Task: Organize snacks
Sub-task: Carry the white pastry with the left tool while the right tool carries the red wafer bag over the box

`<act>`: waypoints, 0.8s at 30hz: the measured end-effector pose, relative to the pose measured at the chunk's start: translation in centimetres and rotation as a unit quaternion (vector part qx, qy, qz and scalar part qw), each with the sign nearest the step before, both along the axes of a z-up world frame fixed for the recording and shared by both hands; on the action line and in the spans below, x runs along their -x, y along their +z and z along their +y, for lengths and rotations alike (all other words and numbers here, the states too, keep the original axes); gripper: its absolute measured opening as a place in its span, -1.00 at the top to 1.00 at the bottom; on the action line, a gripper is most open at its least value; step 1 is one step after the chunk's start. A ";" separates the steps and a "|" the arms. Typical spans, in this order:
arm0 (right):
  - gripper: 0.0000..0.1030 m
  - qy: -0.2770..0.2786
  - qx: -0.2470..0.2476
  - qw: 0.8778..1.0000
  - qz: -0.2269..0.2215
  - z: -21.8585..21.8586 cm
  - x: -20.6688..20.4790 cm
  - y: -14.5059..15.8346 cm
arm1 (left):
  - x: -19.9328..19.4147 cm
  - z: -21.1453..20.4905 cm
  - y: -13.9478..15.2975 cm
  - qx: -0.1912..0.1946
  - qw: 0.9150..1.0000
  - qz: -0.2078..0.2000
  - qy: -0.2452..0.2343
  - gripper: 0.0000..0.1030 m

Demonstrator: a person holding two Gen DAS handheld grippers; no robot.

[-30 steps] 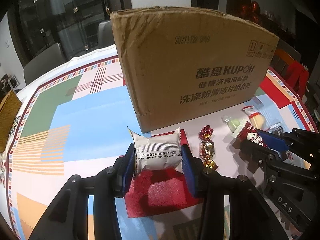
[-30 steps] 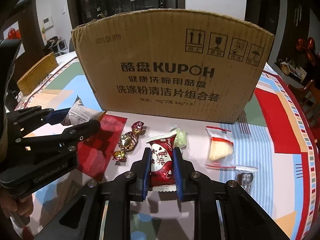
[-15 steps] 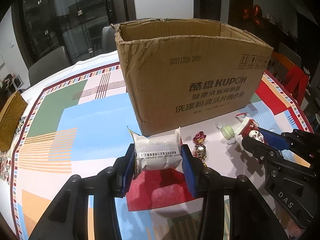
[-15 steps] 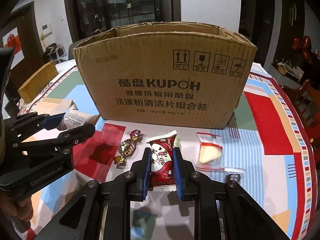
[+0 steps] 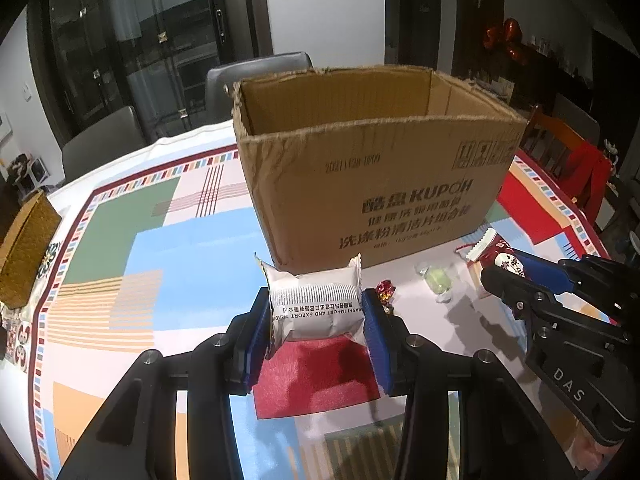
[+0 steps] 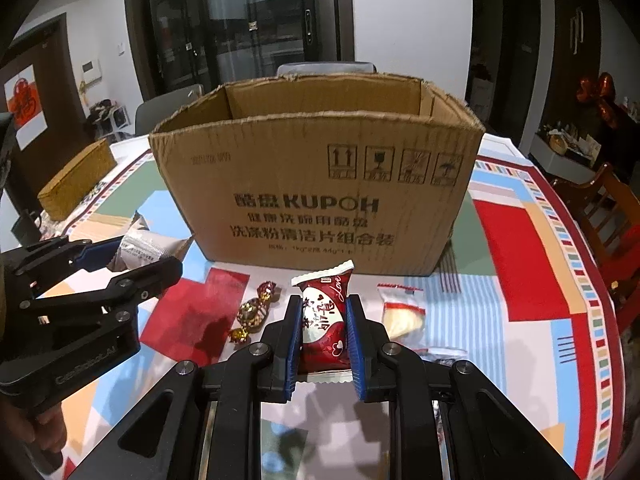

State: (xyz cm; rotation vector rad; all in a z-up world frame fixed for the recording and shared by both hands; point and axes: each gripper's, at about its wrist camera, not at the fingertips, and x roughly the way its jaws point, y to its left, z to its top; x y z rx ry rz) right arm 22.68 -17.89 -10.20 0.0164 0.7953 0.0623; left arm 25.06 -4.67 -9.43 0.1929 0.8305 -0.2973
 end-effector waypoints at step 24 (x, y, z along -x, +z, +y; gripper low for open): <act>0.56 -0.013 0.005 0.999 -0.048 -1.2 -0.3 4.9 | 0.6 -0.7 4.5 0.013 0.999 -0.032 0.002 0.16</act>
